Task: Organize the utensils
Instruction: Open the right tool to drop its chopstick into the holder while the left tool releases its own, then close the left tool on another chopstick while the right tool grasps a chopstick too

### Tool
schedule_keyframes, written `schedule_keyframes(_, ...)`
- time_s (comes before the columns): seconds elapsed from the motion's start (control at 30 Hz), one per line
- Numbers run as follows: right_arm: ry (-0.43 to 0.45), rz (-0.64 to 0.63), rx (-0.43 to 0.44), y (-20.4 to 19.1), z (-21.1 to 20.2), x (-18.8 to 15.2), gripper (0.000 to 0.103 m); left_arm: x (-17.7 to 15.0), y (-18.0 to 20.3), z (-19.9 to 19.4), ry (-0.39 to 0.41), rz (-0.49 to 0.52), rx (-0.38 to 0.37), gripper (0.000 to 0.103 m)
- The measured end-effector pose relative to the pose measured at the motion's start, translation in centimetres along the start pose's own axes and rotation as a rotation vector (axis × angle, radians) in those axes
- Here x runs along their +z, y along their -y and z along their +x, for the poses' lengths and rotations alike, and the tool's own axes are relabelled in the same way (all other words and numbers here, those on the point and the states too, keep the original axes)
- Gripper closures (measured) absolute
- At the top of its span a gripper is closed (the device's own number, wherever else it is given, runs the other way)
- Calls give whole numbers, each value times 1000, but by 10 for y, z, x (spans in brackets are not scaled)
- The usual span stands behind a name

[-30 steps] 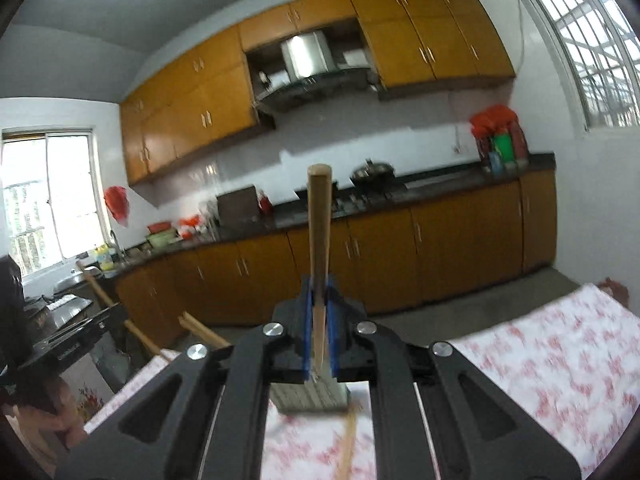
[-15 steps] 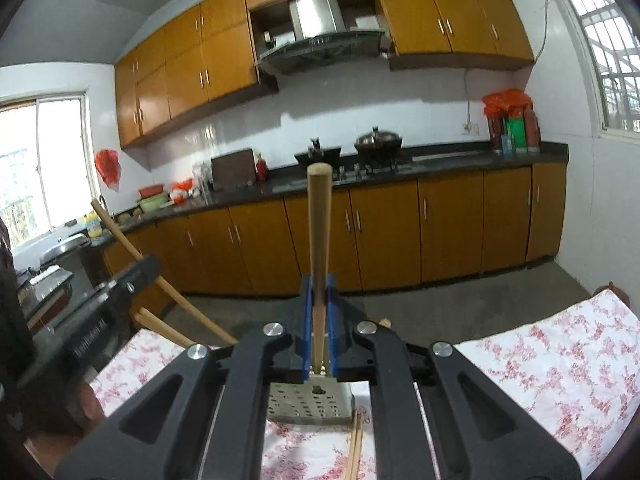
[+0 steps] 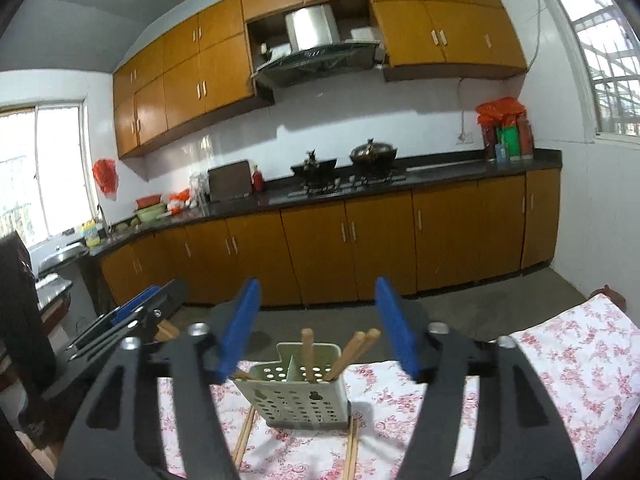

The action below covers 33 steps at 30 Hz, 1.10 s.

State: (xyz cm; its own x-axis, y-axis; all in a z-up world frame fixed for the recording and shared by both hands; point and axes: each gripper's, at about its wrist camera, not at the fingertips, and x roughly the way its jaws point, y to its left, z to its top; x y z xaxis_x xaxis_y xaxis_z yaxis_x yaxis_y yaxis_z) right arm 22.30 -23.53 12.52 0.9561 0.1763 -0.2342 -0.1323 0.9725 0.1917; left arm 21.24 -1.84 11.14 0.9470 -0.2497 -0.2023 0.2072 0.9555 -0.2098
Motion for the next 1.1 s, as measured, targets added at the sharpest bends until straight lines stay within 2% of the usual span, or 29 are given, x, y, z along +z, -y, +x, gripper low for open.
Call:
schedule_keyframes(0.07, 12, 2, -34, 8, -19, -6, 26, 4, -3, -12, 13, -4, -2, 59)
schedule_keyframes(0.13, 3, -4, -66, 16, -32, -18, 25, 4, -7, -27, 15, -1, 11, 58)
schedule_keyframes(0.23, -95, -32, -131, 30, -33, -53, 27, -14, -21, -48, -32, 21, 74, 56)
schedule_keyframes(0.3, -198, -28, -134, 40, -23, -82, 39, -33, -29, -50, -93, 39, 128, 55)
schedule_keyframes(0.37, -350, 3, -118, 49, -5, -122, 68, -64, -40, -44, -193, 52, 180, 55)
schedule_keyframes(0.43, -455, 34, -76, 51, 9, -156, 82, -92, -51, -35, -299, 46, 202, 56)
schedule_keyframes(0.47, -495, 42, -61, 49, 13, -170, 86, -108, -54, -29, -357, 35, 206, 60)
schedule_keyframes(0.57, -587, 57, -20, 42, 21, -204, 88, -142, -60, -18, -477, 2, 183, 67)
schedule_keyframes(0.67, -631, 48, -3, 33, 24, -221, 88, -163, -57, -6, -560, -9, 151, 71)
schedule_keyframes(0.77, -669, 32, -5, 29, 27, -230, 88, -176, -55, -5, -586, 6, 143, 71)
schedule_keyframes(0.87, -658, 20, -11, 30, 26, -233, 89, -181, -54, -3, -605, 6, 136, 71)
schedule_keyframes(1.03, -642, 9, -90, 39, 30, -226, 92, -189, -55, -2, -630, -5, 124, 72)
schedule_keyframes(1.1, -641, 25, -87, 43, 31, -224, 92, -191, -54, -1, -642, 1, 123, 75)
